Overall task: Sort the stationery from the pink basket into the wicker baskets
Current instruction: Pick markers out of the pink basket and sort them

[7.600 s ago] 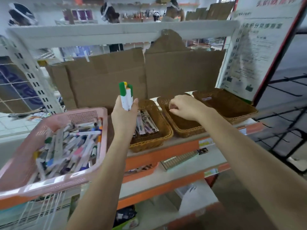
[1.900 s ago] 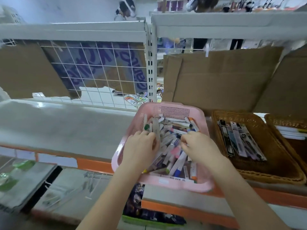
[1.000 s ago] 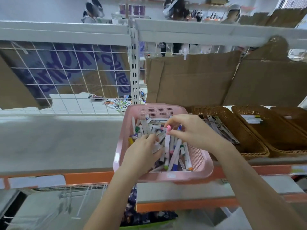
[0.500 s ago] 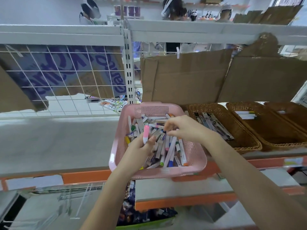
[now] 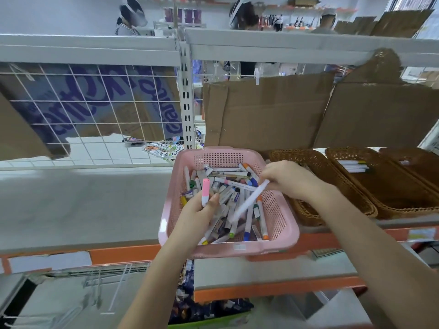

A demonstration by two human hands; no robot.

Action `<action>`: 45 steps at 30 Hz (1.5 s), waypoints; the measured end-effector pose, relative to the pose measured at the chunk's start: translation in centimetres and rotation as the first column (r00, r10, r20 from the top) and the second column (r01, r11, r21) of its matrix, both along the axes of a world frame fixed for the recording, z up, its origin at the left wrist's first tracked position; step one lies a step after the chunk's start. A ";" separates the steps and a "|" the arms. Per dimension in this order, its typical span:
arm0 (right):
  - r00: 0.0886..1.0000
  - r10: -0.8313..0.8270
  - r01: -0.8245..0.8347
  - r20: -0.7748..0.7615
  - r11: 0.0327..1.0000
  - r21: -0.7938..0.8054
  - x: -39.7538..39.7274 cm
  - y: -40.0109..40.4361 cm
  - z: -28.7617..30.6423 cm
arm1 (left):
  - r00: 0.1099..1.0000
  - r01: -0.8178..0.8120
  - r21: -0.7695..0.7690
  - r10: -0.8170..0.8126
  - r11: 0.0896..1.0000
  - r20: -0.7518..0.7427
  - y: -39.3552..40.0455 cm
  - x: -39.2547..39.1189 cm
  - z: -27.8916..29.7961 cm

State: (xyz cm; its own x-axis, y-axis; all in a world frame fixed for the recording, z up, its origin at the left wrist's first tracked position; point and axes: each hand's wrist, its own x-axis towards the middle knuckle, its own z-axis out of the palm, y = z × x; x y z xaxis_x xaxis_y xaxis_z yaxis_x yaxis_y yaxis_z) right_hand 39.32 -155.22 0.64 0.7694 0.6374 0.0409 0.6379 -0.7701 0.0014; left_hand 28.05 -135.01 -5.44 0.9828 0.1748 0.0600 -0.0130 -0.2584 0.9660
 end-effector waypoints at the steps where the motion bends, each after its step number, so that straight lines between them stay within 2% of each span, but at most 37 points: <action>1: 0.999 -0.038 0.039 -0.021 0.995 0.090 -0.2 -0.8 0.5 | 1.000 -0.002 -0.010 0.002 1.000 0.004 0.0 0.0 0.0; 4: 0.990 -0.094 0.128 -0.107 0.919 0.374 -1.1 -1.7 1.1 | 1.000 0.006 -0.056 -0.006 0.998 0.009 -0.1 0.2 0.1; 7: 0.957 -0.066 0.236 -0.282 0.740 0.629 -2.8 -0.3 0.5 | 0.999 0.016 -0.103 -0.010 0.995 0.052 -0.5 0.2 0.5; 9: 0.895 0.014 0.348 -0.446 0.605 0.716 -4.5 1.4 -0.7 | 0.995 0.032 -0.187 -0.014 0.982 0.097 -1.0 0.1 1.1; 11: 0.821 0.125 0.418 -0.558 0.534 0.735 -6.1 3.0 -2.0 | 0.989 0.042 -0.271 -0.001 0.962 0.149 -1.5 0.2 1.6; 16: 0.757 0.234 0.397 -0.610 0.576 0.714 -7.7 5.1 -4.1 | 0.957 -0.031 -0.355 0.130 0.934 0.258 -2.2 0.7 1.9; 21: 0.823 0.194 0.248 -0.533 0.721 0.647 -7.8 5.8 -4.5 | 0.934 -0.077 -0.223 0.148 0.972 0.324 -2.3 1.1 1.1; 23: 0.870 0.131 0.206 -0.475 0.778 0.593 -7.0 5.2 -3.9 | 0.934 -0.071 -0.171 0.126 0.983 0.334 -2.1 1.2 0.8; 25: 0.924 -0.034 0.210 -0.380 0.876 0.433 -5.5 4.2 -3.4 | 0.941 -0.054 -0.160 0.104 0.986 0.323 -1.8 1.3 0.5; 27: 0.929 -0.189 0.258 -0.318 0.947 0.193 -4.1 3.4 -3.6 | 0.946 -0.031 -0.172 0.084 0.985 0.313 -1.6 1.2 0.1; 30: 0.897 -0.309 0.309 -0.318 0.950 -0.050 -3.5 3.9 -4.4 | 0.952 -0.006 -0.167 0.057 0.986 0.300 -1.6 1.2 -0.3; 34: 0.879 -0.380 0.340 -0.288 0.923 -0.181 -3.4 5.6 -5.6 | 0.958 -0.011 -0.177 0.061 0.984 0.282 -1.6 1.4 -0.7; 37: 0.864 -0.419 0.368 -0.279 0.904 -0.218 -2.9 6.0 -5.9 | 0.958 -0.010 -0.177 0.060 0.984 0.282 -1.6 1.4 -0.6; 39: 0.850 -0.425 0.384 -0.311 0.904 -0.187 -2.7 5.8 -5.7 | 0.961 0.001 -0.187 0.051 0.982 0.274 -1.6 1.4 -0.6; 42: 0.808 -0.408 0.433 -0.425 0.901 -0.041 -2.6 5.0 -5.2 | 0.968 0.019 -0.214 0.035 0.977 0.247 -1.5 1.2 -0.5; 45: 0.729 -0.382 0.515 -0.568 0.853 0.086 -2.8 4.3 -4.3 | 0.971 0.021 -0.192 0.026 0.981 0.238 -1.5 1.1 -0.3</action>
State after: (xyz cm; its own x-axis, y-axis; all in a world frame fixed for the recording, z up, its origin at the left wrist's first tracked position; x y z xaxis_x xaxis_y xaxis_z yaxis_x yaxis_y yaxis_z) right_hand 36.51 -150.95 -3.61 0.9073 0.2350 -0.3488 0.0691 -0.9013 -0.4276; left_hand 29.20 -136.48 -5.79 0.9437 0.2081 0.2571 -0.2480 -0.0690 0.9663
